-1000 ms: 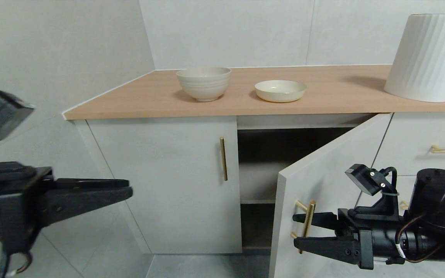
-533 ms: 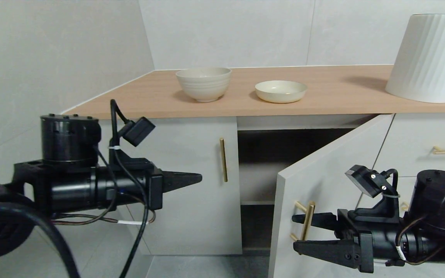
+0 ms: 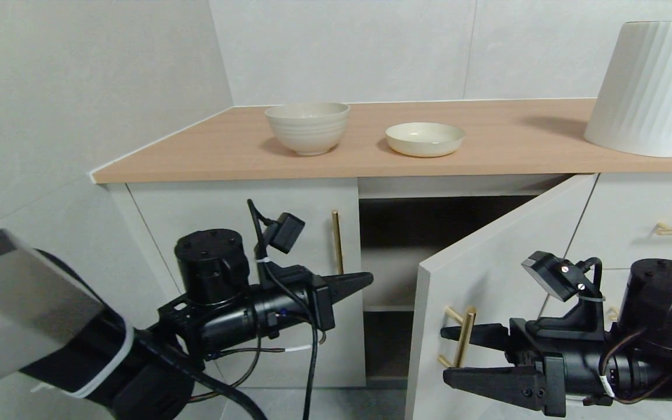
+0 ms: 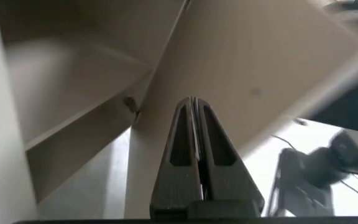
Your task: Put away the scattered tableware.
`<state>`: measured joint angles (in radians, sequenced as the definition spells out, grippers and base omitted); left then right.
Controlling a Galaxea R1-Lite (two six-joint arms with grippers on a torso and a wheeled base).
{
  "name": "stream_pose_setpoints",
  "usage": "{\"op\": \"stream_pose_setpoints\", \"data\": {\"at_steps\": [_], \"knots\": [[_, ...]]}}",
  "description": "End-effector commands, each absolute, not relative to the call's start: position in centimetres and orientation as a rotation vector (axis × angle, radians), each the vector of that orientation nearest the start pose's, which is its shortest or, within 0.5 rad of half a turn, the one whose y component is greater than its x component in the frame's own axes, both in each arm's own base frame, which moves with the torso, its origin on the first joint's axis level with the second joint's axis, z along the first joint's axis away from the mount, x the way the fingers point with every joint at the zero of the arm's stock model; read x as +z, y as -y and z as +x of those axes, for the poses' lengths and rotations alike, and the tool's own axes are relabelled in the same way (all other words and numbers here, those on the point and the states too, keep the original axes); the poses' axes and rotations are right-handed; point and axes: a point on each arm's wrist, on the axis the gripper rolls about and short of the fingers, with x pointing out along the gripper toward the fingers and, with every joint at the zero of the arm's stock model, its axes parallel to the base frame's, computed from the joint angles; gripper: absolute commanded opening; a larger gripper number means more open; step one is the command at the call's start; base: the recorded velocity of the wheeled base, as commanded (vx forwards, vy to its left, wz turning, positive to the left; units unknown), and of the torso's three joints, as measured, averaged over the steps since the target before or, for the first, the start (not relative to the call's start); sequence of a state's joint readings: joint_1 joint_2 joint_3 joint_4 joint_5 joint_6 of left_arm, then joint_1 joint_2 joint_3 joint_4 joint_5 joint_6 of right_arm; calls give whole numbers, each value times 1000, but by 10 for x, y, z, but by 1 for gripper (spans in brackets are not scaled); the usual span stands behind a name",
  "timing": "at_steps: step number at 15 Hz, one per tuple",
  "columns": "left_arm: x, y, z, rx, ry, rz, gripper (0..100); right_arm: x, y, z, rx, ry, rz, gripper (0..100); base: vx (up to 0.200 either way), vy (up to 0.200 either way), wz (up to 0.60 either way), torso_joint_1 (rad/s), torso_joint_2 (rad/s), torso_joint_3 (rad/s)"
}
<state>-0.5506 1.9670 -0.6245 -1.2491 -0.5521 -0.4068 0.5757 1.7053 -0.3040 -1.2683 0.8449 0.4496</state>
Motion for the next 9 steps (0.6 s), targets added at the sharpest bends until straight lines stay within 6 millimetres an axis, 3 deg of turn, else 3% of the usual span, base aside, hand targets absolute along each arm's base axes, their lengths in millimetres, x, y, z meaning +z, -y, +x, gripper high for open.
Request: {"op": "stream_pose_setpoints", "data": {"at_steps": [1,5,9], "knots": [[86,211,287,-1075,-369,-360,0,123,-144,191,1355,-467,391,100,0,0,0,0,0,0],[80,249,301,-1126,-346,-354,0,121,-145,192,1352,-478,392,100,0,0,0,0,0,0],[86,260,290,-1139,-334,-351,0,121,-145,193,1346,-476,391,100,0,0,0,0,0,0]]}}
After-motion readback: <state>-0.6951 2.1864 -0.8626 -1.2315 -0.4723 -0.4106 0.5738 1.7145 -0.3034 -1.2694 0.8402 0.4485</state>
